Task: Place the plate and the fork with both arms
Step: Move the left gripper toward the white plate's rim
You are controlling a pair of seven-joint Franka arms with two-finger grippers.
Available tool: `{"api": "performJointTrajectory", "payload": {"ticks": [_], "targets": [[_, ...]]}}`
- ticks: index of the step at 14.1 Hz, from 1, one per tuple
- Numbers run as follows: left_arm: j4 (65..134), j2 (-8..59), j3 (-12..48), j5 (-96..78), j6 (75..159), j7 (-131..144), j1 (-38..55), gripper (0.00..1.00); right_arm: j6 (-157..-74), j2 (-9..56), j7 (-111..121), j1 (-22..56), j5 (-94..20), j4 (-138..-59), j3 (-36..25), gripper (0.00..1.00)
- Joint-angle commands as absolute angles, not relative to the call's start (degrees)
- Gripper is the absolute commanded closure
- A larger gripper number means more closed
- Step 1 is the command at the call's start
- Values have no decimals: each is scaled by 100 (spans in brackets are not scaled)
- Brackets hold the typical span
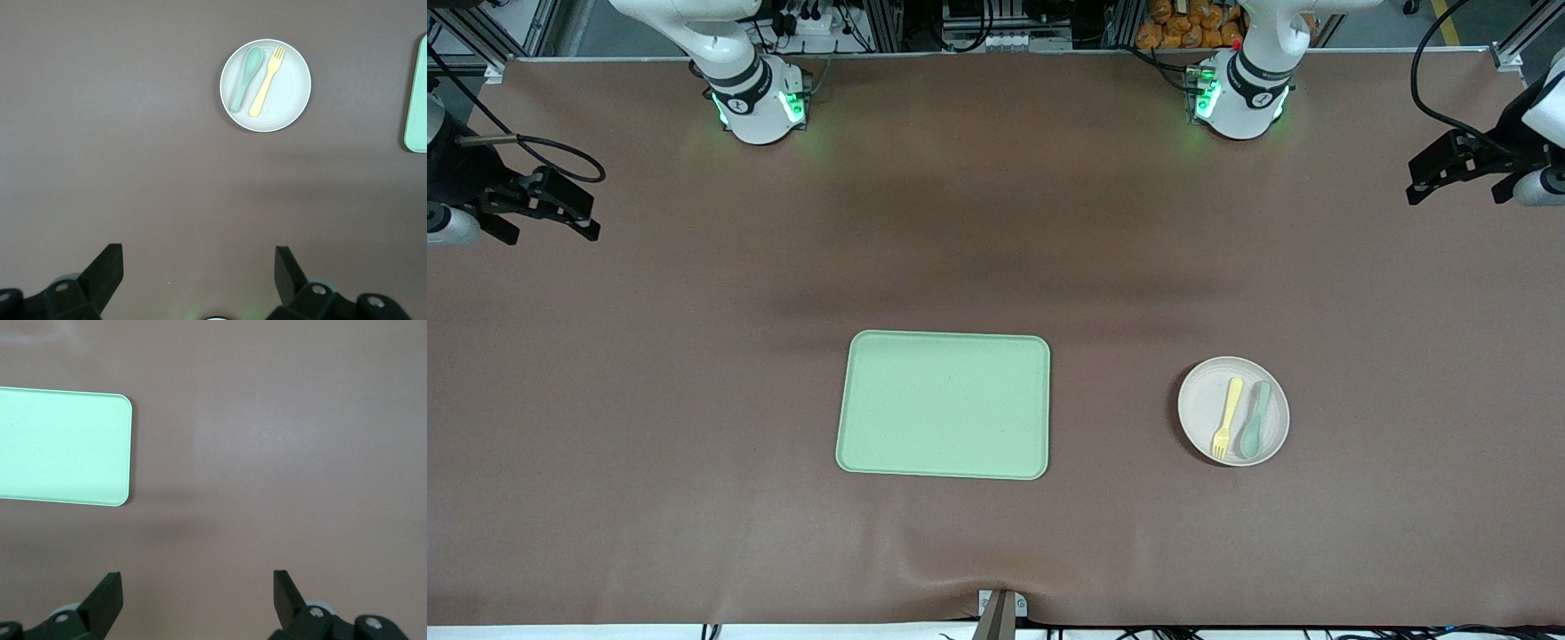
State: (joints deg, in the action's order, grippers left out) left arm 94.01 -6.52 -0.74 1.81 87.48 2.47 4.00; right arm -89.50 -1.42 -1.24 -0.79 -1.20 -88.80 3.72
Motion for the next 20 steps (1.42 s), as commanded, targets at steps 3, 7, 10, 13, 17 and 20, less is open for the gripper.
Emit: {"api": "performJointTrajectory", "payload": {"ticks": [3,7,10,13,17,20], "targets": [[9414,-712,-132,202,8824,158,396,0,-8938,-220,-79,-114,-123,-8938,369,0],[9149,-186,-229,132,8859,158,299,0,-8938,-220,-88,-114,-123,-8938,369,0],[9342,350,-220,114,9314,123,1,0,-8938,-220,-88,-114,-123,-8938,360,0],[9772,824,-220,114,10209,97,-88,0,-8938,-220,-88,-114,-123,-8947,369,0],[10501,1633,-211,53,12045,-88,-123,0,-8938,-220,-88,-114,-132,-8938,369,0],[10547,2283,-211,-971,12777,-88,-123,0,-8938,-220,-88,-123,-141,-8947,360,0]]}}
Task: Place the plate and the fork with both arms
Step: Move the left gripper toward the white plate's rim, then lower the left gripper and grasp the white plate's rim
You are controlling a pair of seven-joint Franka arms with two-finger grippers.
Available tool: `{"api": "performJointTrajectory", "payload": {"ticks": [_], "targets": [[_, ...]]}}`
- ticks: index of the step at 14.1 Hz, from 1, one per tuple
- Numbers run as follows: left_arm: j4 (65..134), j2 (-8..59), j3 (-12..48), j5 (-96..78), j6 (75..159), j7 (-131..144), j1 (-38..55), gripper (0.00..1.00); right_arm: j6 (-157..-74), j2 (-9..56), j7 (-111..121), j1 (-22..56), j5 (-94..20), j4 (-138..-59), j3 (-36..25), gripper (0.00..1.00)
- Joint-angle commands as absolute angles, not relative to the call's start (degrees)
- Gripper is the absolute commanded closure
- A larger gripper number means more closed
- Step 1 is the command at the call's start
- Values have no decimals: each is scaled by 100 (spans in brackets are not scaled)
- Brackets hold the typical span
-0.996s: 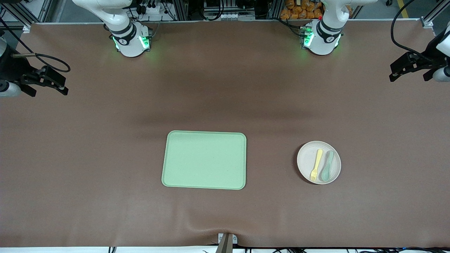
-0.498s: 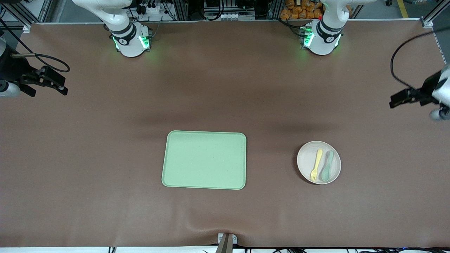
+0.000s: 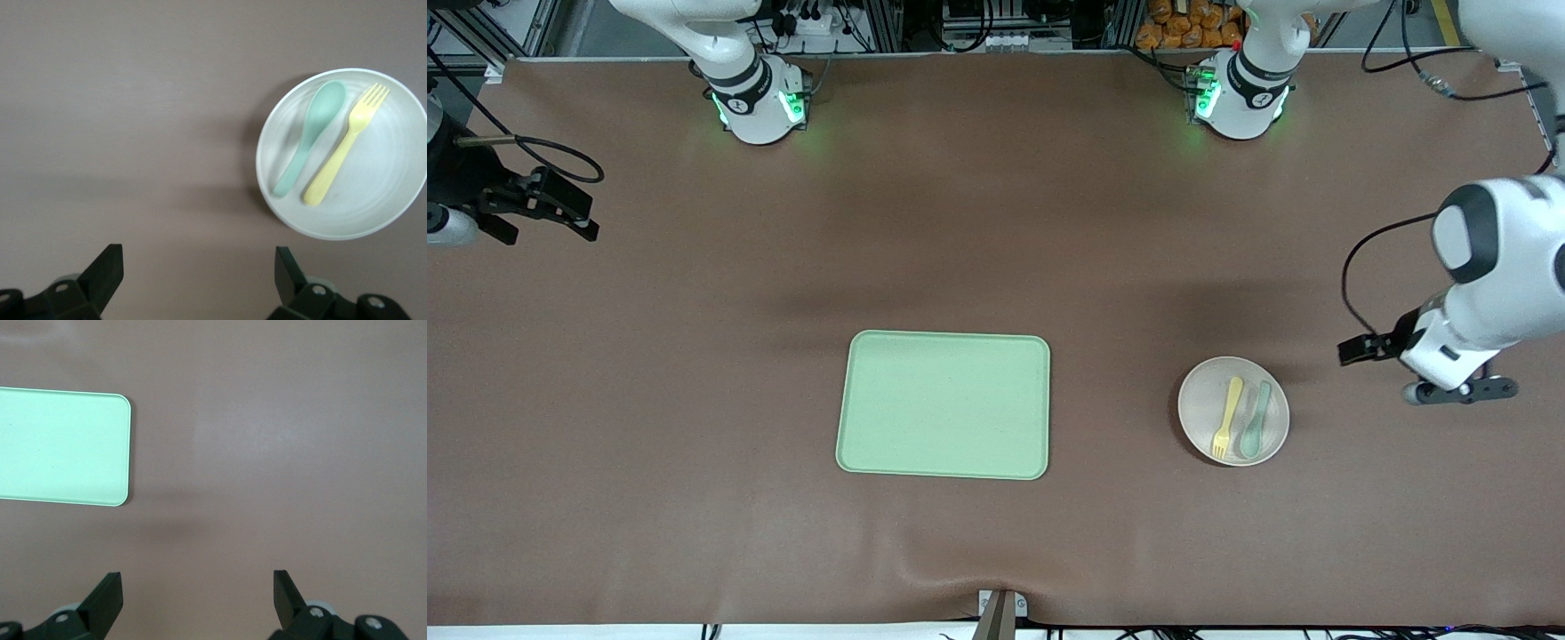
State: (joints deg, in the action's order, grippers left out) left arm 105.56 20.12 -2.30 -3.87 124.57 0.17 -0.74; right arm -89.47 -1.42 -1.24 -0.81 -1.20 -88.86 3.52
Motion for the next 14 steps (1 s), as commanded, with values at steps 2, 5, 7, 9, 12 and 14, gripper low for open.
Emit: {"api": "performJointTrajectory", "payload": {"ticks": [2,5,7,9,12,14], "targets": [[10538,2653,-202,-1265,13208,-149,-114,0,-8938,-220,-88,-123,-141,-8947,360,0],[10451,3005,-185,-1756,13447,-149,-114,11,-8938,-220,-88,-123,-141,-8947,360,0],[10406,3129,-185,-1854,13473,-149,-114,29,-8938,-220,-88,-123,-149,-8947,360,0],[10397,3234,-185,-1968,13561,-149,-106,39,-8938,-220,-88,-123,-149,-8947,360,0],[10283,3445,-176,-2127,13632,-176,-105,48,-8938,-220,-88,-123,-149,-8939,360,0],[10275,3533,-176,-2205,13728,-176,-97,50,-8938,-220,-88,-123,-158,-8947,360,0]]}}
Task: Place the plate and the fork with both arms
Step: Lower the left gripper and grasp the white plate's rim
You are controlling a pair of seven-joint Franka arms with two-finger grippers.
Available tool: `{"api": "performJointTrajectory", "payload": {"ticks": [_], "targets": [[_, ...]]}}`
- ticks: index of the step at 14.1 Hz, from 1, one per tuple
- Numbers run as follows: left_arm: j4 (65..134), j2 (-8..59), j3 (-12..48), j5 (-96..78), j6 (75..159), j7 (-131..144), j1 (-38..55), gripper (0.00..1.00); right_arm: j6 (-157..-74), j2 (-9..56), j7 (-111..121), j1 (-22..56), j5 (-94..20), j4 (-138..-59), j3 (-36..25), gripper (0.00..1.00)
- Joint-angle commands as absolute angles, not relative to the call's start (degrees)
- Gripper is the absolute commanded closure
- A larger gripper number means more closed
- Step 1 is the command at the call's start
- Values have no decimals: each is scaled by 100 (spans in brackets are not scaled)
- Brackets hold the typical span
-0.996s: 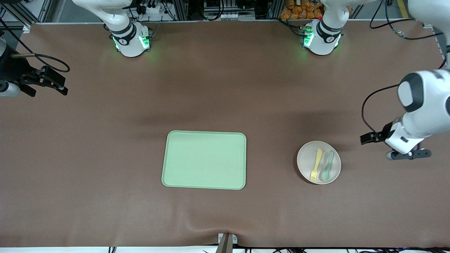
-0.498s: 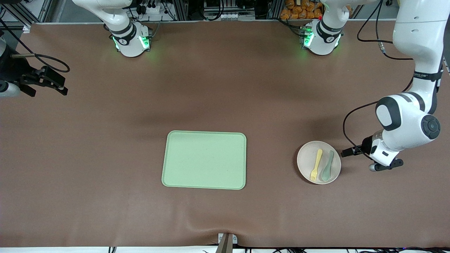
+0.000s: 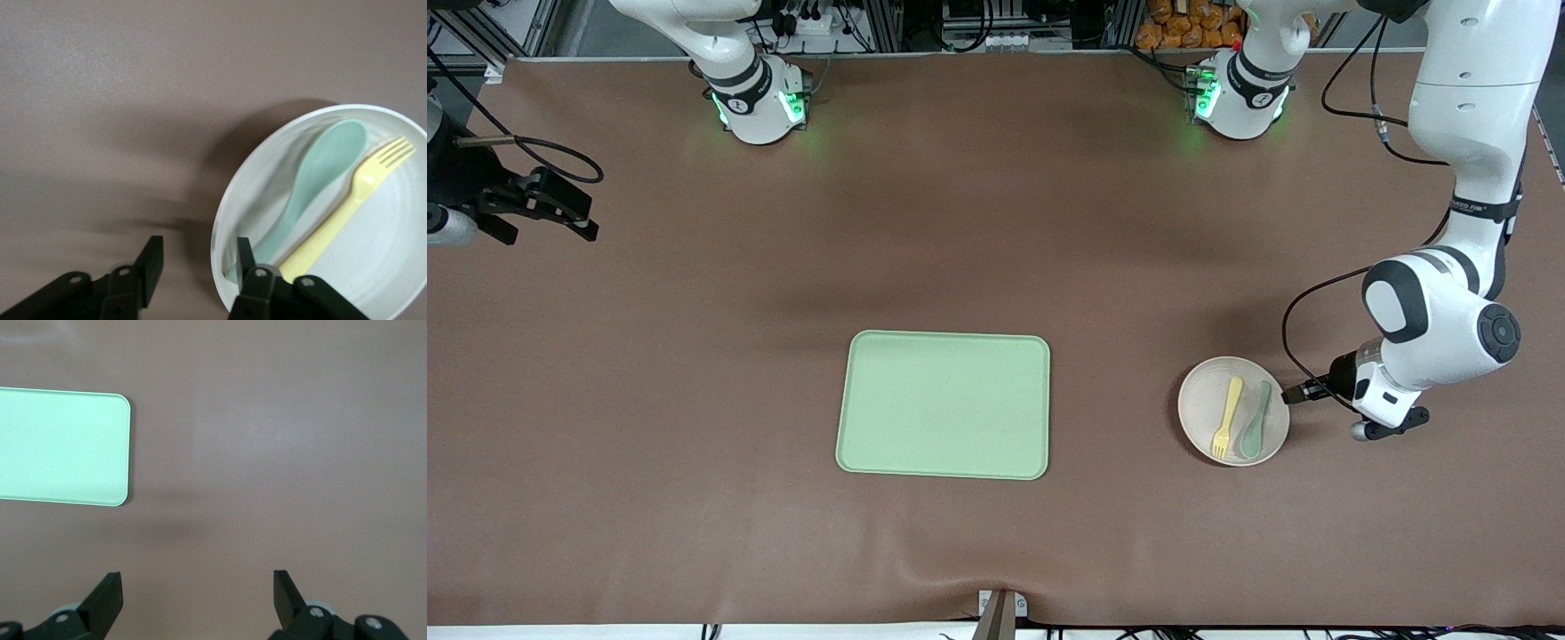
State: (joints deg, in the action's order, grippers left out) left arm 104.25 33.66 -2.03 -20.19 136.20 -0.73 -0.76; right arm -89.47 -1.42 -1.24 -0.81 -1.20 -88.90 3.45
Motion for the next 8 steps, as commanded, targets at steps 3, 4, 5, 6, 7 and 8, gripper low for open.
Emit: {"api": "performJointTrajectory", "payload": {"ticks": [3,4,5,6,7,8], "targets": [[10160,3638,-167,-2311,13746,-176,-88,54,-8938,-220,-88,-123,-158,-8947,360,0],[10151,3682,-167,-2372,13746,-176,-97,57,-8938,-220,-88,-132,-167,-8939,360,0],[10090,3726,-167,-2486,13746,-176,-97,60,-8938,-220,-88,-132,-158,-8938,360,0],[10046,3761,-167,-2574,13746,-176,-71,62,-8938,-220,-88,-132,-167,-8947,360,0],[10046,3770,-167,-2619,13746,-176,-53,69,-8938,-220,-88,-132,-167,-8939,360,0],[10046,3771,-167,-2680,13746,-176,-53,77,-8938,-220,-88,-132,-167,-8938,360,0]]}}
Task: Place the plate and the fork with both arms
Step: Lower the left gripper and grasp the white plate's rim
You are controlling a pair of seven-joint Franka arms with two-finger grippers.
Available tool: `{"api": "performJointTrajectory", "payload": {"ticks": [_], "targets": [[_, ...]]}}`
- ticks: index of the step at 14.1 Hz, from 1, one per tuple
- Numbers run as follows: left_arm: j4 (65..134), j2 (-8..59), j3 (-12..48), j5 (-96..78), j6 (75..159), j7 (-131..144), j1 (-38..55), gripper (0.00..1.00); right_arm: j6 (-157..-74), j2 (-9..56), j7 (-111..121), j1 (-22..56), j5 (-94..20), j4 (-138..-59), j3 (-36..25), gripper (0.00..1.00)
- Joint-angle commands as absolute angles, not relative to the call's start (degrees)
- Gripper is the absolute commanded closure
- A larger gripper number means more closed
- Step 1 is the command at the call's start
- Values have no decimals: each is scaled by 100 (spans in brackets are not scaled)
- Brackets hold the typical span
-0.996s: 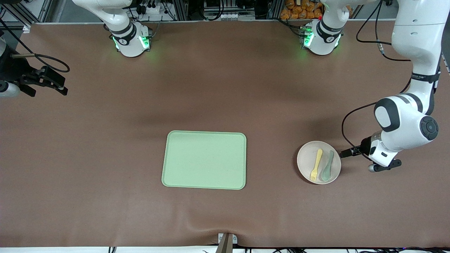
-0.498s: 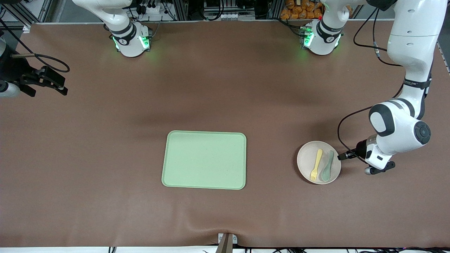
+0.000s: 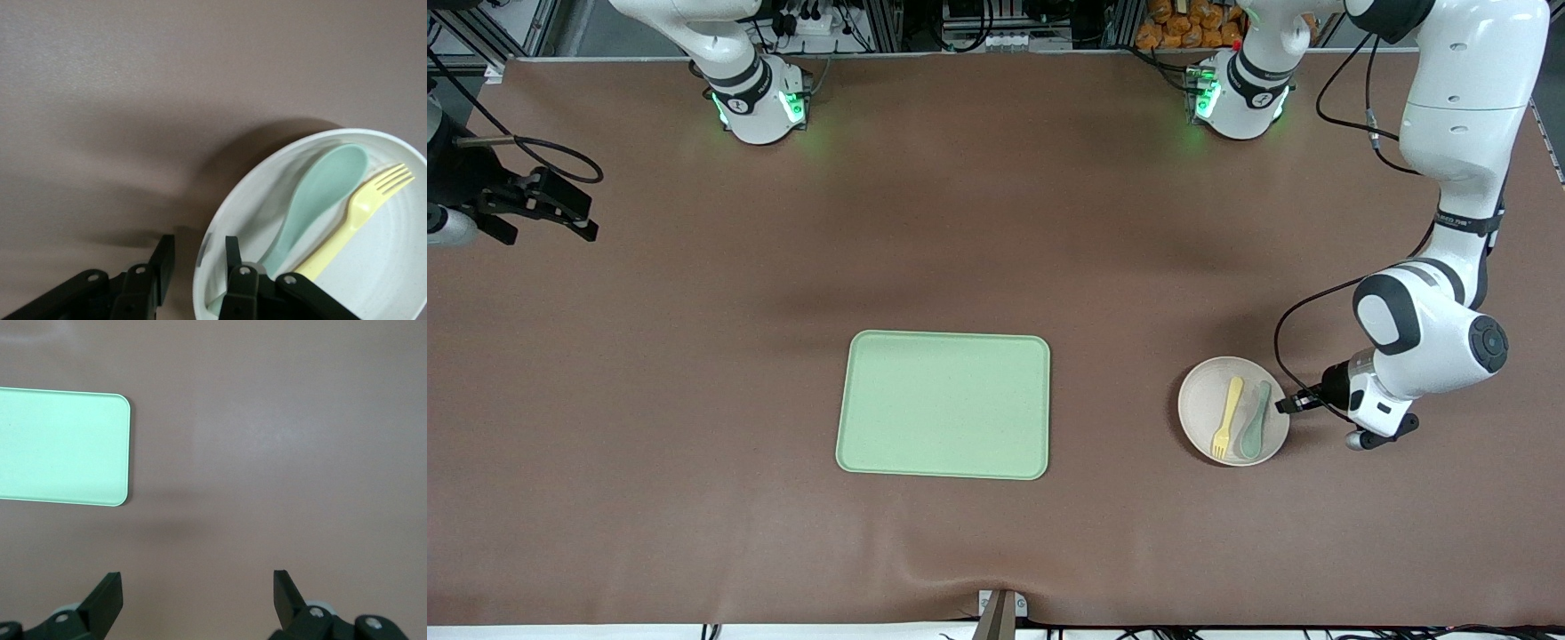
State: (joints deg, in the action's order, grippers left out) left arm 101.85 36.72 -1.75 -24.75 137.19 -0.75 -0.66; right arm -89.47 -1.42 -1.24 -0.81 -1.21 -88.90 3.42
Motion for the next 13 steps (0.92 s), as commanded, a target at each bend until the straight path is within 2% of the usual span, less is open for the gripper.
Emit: {"api": "performJointTrajectory", "payload": {"ticks": [1,3,4,8,13], "targets": [[10046,3779,-167,-2768,13746,-176,-44,85,-8938,-220,-88,-132,-167,-8938,360,0],[10046,3814,-167,-2909,13746,-176,-35,98,-8938,-220,-88,-132,-167,-8938,360,0],[10046,3841,-167,-2944,13746,-176,-35,100,-8938,-220,-88,-132,-167,-8938,360,0],[10046,3876,-158,-2953,13746,-176,-18,100,-8938,-220,-88,-141,-167,-8938,360,0],[10028,3631,254,-2918,13737,-176,-35,100,-8938,-220,-88,-141,-167,-8938,352,0]]}}
